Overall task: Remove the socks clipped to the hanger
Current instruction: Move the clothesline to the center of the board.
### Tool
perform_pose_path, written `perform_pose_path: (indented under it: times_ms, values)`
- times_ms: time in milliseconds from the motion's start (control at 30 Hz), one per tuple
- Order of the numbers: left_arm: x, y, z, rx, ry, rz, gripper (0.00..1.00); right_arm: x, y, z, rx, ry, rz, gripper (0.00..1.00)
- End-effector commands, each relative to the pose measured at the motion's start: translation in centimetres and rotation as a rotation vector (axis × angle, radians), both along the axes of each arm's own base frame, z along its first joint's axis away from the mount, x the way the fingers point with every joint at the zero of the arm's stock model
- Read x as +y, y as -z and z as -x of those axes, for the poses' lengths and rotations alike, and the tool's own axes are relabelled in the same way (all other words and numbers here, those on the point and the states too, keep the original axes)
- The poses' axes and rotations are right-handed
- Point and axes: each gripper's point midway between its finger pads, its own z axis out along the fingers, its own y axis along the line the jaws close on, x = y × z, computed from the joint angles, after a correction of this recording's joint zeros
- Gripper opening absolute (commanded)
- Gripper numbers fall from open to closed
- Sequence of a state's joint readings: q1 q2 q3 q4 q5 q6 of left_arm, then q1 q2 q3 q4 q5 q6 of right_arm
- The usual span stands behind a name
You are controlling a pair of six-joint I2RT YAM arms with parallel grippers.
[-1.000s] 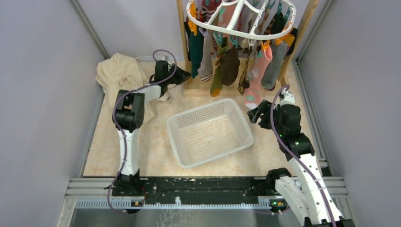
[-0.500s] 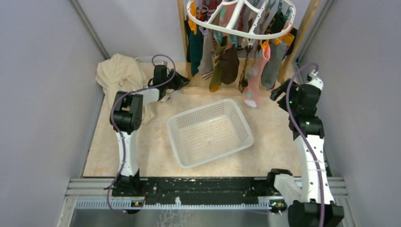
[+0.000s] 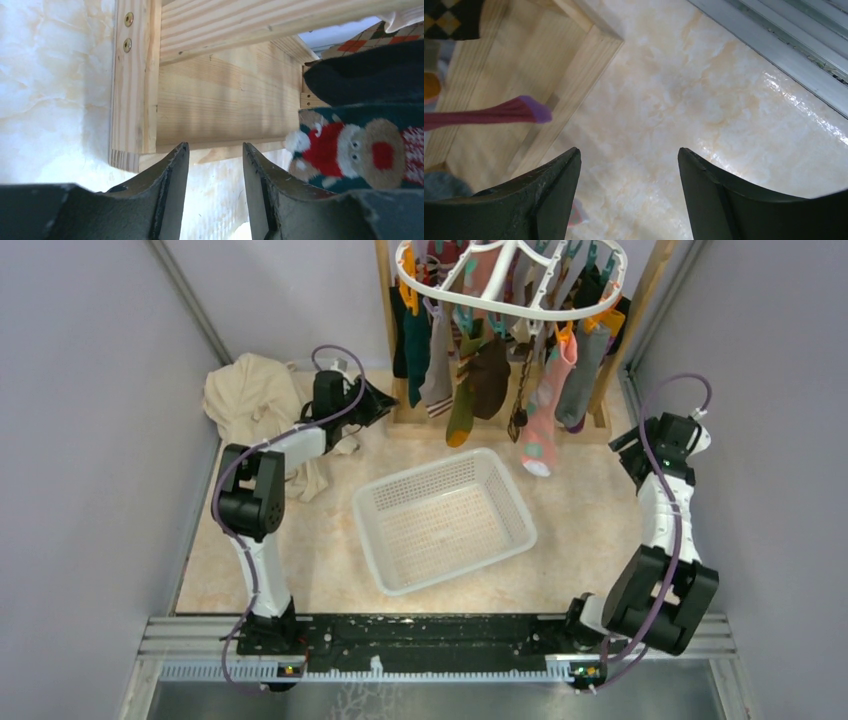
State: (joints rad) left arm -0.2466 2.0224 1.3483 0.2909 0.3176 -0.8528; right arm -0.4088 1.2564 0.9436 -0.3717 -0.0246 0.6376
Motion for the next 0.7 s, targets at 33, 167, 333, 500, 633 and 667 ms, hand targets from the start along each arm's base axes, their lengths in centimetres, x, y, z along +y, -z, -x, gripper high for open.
perform_pose_path:
  times_ms: [33, 167, 333, 500, 633, 667]
  values:
    - [1.7, -2.5, 1.0, -0.055, -0.018, -0.098, 0.52, -3.5, 0.9, -3.2, -0.013, 0.082, 0.040, 0.71]
    - [2.8, -2.7, 1.1, -0.044, -0.029, -0.114, 0.52, -4.8, 2.4, -5.5, 0.025, 0.087, 0.019, 0.69]
    - [2.8, -2.0, 0.8, -0.032, -0.025, -0.118, 0.53, -6.8, 3.1, -6.8, 0.022, 0.124, -0.005, 0.49]
    - [2.7, 0.3, -0.4, 0.002, -0.010, -0.108, 0.53, -7.0, 1.7, -9.6, -0.082, 0.093, -0.023, 0.50]
    - [2.1, 0.7, -1.2, -0.049, 0.022, -0.099, 0.64, -5.3, 0.1, -12.8, -0.188, -0.014, 0.004, 0.61]
    - [1.9, 0.7, -1.4, -0.072, 0.030, -0.096, 0.66, -5.0, -0.2, -13.5, -0.185, -0.032, 0.032, 0.62]
